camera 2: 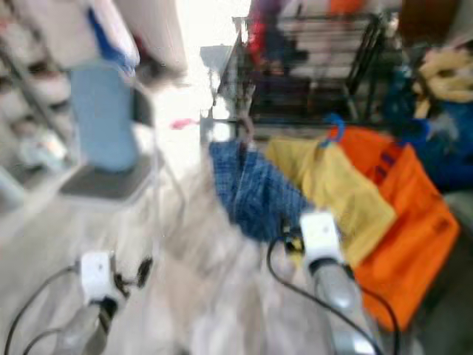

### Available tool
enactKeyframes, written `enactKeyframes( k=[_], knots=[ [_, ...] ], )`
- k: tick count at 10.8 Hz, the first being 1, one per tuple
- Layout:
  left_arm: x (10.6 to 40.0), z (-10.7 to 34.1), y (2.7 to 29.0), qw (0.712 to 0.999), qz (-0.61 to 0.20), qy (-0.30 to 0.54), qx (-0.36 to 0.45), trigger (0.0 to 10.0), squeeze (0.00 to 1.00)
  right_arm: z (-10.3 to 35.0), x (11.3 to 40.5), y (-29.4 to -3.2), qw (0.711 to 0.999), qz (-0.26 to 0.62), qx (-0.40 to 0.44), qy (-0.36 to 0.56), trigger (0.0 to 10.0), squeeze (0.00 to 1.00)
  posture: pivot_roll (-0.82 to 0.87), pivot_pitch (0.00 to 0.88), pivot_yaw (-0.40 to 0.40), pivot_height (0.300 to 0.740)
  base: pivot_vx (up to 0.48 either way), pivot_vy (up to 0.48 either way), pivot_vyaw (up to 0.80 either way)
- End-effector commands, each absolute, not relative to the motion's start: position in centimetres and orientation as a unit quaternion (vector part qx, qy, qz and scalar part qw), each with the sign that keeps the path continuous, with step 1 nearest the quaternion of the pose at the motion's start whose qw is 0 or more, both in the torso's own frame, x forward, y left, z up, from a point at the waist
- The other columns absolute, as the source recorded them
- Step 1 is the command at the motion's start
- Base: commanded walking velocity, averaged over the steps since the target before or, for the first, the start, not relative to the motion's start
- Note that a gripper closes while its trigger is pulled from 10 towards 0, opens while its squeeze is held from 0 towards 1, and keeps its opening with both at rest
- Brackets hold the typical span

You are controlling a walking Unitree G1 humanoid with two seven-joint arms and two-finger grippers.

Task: Hang hanger

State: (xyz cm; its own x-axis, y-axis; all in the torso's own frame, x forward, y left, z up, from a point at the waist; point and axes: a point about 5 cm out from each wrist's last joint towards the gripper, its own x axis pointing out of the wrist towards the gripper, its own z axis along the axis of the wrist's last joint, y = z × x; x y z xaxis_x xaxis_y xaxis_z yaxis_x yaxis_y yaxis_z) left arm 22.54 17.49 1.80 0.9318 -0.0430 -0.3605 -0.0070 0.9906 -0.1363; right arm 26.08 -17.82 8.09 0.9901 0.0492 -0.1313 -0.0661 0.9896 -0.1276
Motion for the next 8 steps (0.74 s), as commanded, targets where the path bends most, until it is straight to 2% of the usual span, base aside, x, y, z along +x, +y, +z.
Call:
enactKeyframes(
  k=[1,2,4,7,8],
  knots=[
    [23.7,3.1,17.6,0.986,-0.015,0.155,-0.056,10.0,0.0,8.3,26.3,-17.7,0.996,0.031,-0.059,0.06,10.0,0.28,-0.14,0.0,0.059,0.74,0.0,0.0,0.0],
    [23.9,3.2,17.7,0.987,-0.011,0.153,-0.055,10.0,0.0,8.3,26.4,-17.6,0.996,0.034,-0.059,0.06,10.0,0.24,-0.14,0.0,0.059,0.74,0.0,0.0,0.0],
    [24.2,3.2,17.9,0.987,-0.003,0.151,-0.049,10.0,0.0,8.3,26.7,-17.3,0.996,0.041,-0.057,0.059,10.0,0.23,-0.14,0.0,0.063,0.74,0.0,0.0,0.0],
    [24.9,3.2,18.3,0.989,0.025,0.144,-0.029,10.0,0.0,8.0,27.1,-16.7,0.995,0.063,-0.049,0.058,10.0,0.12,-0.13,0.0,0.058,0.74,0.0,0.0,0.0],
    [25.1,3.4,18.5,0.99,0.033,0.136,-0.031,10.0,0.0,8.0,27.3,-16.5,0.995,0.067,-0.048,0.059,10.0,0.12,-0.13,0.0,0.05,0.74,0.0,0.0,0.66]
  ],
)
